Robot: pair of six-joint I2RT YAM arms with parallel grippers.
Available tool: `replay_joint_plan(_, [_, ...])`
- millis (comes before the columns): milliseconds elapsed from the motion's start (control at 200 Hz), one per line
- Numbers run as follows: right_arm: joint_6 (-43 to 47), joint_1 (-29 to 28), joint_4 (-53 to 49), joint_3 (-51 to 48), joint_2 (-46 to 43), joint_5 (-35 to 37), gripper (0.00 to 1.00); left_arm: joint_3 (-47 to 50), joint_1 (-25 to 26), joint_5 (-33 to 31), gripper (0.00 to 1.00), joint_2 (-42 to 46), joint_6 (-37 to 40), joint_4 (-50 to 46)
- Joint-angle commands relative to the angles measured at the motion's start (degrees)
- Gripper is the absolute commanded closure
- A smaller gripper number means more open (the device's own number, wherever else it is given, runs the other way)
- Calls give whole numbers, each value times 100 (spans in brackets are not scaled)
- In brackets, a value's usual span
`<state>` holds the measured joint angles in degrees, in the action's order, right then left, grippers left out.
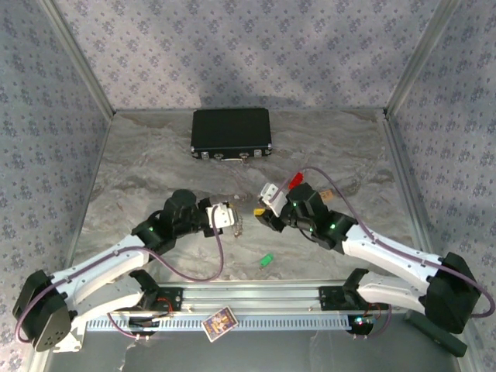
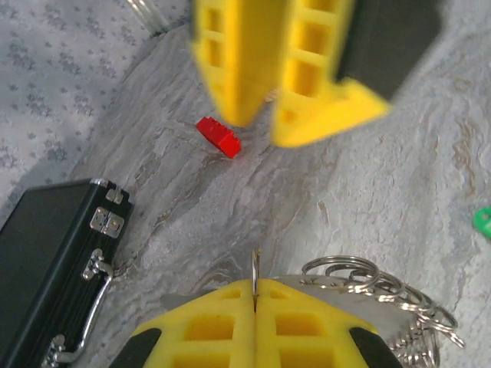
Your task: Put the keys on the keyring
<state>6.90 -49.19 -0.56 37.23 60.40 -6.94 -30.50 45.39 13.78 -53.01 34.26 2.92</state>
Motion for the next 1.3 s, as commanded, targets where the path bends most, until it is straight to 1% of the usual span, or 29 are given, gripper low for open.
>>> replay_joint_plan(0, [-2365, -348, -1354, 153, -75, 640, 63, -70, 5, -118, 100, 287, -941, 21])
replay_joint_plan(45, [-3235, -430, -1840, 257, -27, 808, 64, -24, 4, -188, 100, 362, -1068, 33])
replay_joint_plan(120, [-4113, -595, -2407, 277, 65, 569, 66, 26, 4, -259, 100, 454, -1188, 9])
replay_joint_plan(180, [-5246, -904, -2920, 212, 107, 1029, 68, 15, 5, -286, 100, 493, -1252, -42])
replay_joint_plan(200, [-5534, -1007, -3052, 172, 116, 1085, 68, 6, -2, -278, 100, 487, -1262, -60])
replay_joint_plan(270, [-6011, -1355, -3023, -63, 130, 912, 68, -13, 3, -266, 100, 467, -1286, -144])
replay_joint_plan(375, [-6619, -1819, -2776, -307, 151, 903, 68, -14, 2, -264, 100, 427, -1314, -186])
replay_joint_plan(450, [-6865, -1964, -2608, -362, 250, 869, 66, -8, -3, -287, 100, 429, -1349, -211])
replay_joint_plan(545, [-7070, -2007, -2384, -429, 490, 818, 64, 16, -1, -293, 100, 465, -1391, -235])
replay_joint_plan(685, [-7110, -2007, -1913, -437, 949, 600, 63, 88, 4, -297, 100, 502, -1422, -214])
replay_joint_plan(809, [-7063, -2051, -1619, -345, 1360, 452, 65, 106, 8, -297, 100, 541, -1405, -198])
replay_joint_plan(1004, [-7025, -2134, -1717, -148, 1817, 439, 69, 101, 11, -268, 100, 553, -1335, -195])
replay_joint_plan(1129, [-6984, -2138, -1796, -78, 1893, 509, 73, 88, 13, -233, 100, 539, -1306, -195])
replay_joint_plan(1294, [-6912, -2134, -1824, -7, 1901, 512, 76, 88, 8, -219, 100, 529, -1258, -188])
